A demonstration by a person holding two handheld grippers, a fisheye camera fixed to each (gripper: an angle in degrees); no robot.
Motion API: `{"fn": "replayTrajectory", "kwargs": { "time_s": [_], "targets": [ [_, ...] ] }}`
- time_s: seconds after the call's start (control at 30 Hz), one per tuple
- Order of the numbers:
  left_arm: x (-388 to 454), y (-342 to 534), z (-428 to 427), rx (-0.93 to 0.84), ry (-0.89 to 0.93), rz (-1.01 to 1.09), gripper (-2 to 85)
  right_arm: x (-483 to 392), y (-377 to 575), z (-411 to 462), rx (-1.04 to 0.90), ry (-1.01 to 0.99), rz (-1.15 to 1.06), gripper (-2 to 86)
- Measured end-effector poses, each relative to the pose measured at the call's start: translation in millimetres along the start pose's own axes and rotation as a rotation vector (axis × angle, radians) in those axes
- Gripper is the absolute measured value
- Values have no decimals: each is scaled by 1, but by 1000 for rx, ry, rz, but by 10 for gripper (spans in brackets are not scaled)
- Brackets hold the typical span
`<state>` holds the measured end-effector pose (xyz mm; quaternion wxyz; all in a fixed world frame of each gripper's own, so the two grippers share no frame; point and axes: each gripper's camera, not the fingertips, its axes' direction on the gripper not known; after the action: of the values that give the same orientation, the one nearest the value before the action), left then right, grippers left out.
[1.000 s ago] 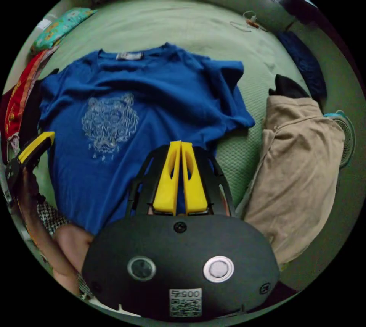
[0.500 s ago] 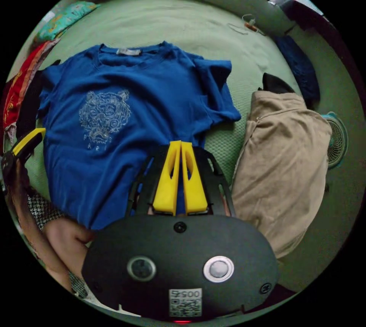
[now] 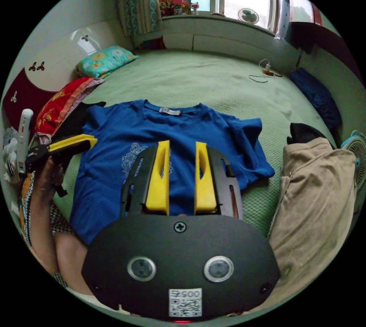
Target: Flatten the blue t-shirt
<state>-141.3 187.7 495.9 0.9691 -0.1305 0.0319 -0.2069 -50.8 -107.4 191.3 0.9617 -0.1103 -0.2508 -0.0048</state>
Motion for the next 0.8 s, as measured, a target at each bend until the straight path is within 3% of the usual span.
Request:
{"fn": "replayTrajectory", "kwargs": {
  "time_s": [0.23,0.37,0.57,0.8],
  "targets": [
    [-7,1,-8,13,13,7,68,-3,-48,17,86,15,-99,102],
    [-17,6,-14,16,35,-10,66,12,-94,57,-16,-75,-178,114],
    [-27,12,-24,18,29,-7,65,10,-120,108,-210,63,-259,103],
    [-33,17,-28,-1,42,-13,63,-39,-132,120,-259,211,-430,-10]
  ]
}}
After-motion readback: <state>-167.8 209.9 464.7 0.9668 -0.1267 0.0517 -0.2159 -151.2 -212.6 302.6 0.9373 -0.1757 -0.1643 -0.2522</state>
